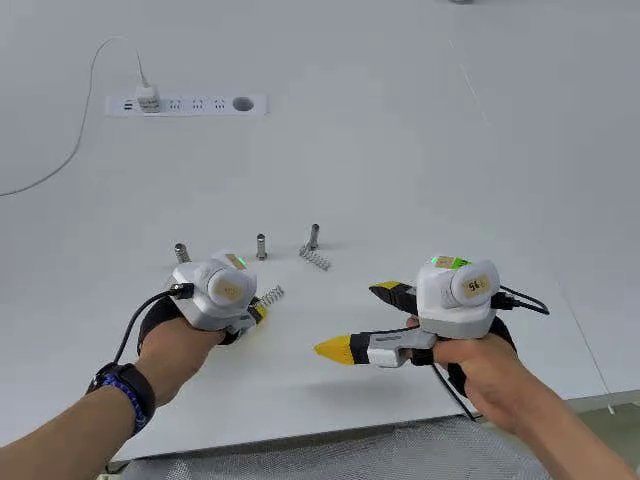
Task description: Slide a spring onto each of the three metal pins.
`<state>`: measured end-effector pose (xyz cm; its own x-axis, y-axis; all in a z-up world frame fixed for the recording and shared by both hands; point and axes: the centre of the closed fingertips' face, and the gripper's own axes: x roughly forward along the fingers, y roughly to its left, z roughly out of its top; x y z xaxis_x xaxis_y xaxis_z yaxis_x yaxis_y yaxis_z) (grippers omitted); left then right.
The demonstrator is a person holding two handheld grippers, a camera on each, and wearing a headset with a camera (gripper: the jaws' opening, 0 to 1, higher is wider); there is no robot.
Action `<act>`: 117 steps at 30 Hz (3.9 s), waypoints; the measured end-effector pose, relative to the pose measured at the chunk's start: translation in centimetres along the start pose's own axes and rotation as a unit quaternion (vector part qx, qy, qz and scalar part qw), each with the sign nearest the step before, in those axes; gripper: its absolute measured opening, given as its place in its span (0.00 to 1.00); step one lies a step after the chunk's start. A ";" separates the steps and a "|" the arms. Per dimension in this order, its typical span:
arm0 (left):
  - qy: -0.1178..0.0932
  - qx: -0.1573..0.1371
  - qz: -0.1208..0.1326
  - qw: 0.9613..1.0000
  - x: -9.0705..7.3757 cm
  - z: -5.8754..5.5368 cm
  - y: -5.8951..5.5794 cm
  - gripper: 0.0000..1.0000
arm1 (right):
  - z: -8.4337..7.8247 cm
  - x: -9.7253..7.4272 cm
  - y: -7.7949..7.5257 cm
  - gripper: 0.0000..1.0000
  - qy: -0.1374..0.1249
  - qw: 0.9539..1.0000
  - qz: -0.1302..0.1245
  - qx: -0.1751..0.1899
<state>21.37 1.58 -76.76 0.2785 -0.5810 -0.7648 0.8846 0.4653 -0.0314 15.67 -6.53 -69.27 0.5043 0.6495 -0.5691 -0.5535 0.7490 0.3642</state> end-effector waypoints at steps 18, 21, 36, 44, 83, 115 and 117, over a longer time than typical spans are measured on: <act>-0.010 -0.013 0.023 1.000 -1.6 0.1 0.4 0.10 | -0.5 0.3 0.2 0.85 -0.001 1.000 0.010 0.012; -0.019 -0.012 0.019 1.000 -2.4 0.4 0.1 0.10 | -0.5 0.4 0.3 0.83 -0.002 1.000 0.014 0.018; -0.057 0.018 -0.001 0.998 -6.5 3.5 -1.8 0.10 | 2.4 1.4 1.9 0.68 -0.041 0.996 0.059 0.047; -0.073 0.036 -0.003 0.997 -7.2 5.3 -2.0 0.10 | 3.2 1.3 1.9 0.62 -0.050 0.995 0.068 0.059; -0.093 0.097 -0.039 0.990 -9.8 7.1 -4.7 0.10 | 5.8 1.7 4.7 0.31 -0.058 0.985 0.136 0.084; -0.089 0.116 -0.064 0.987 -9.8 7.3 -5.9 0.09 | 6.6 0.9 6.8 0.12 -0.025 0.981 0.182 0.064; -0.090 0.113 -0.066 0.987 -9.8 7.3 -5.8 0.09 | 6.6 0.9 6.8 0.12 -0.019 0.982 0.182 0.055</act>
<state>16.25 -0.28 -64.39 0.1986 -0.7456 -0.6361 0.9728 0.2287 0.0357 16.71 0.04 -62.41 0.3124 0.8796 -0.3588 -0.6276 0.4746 0.6172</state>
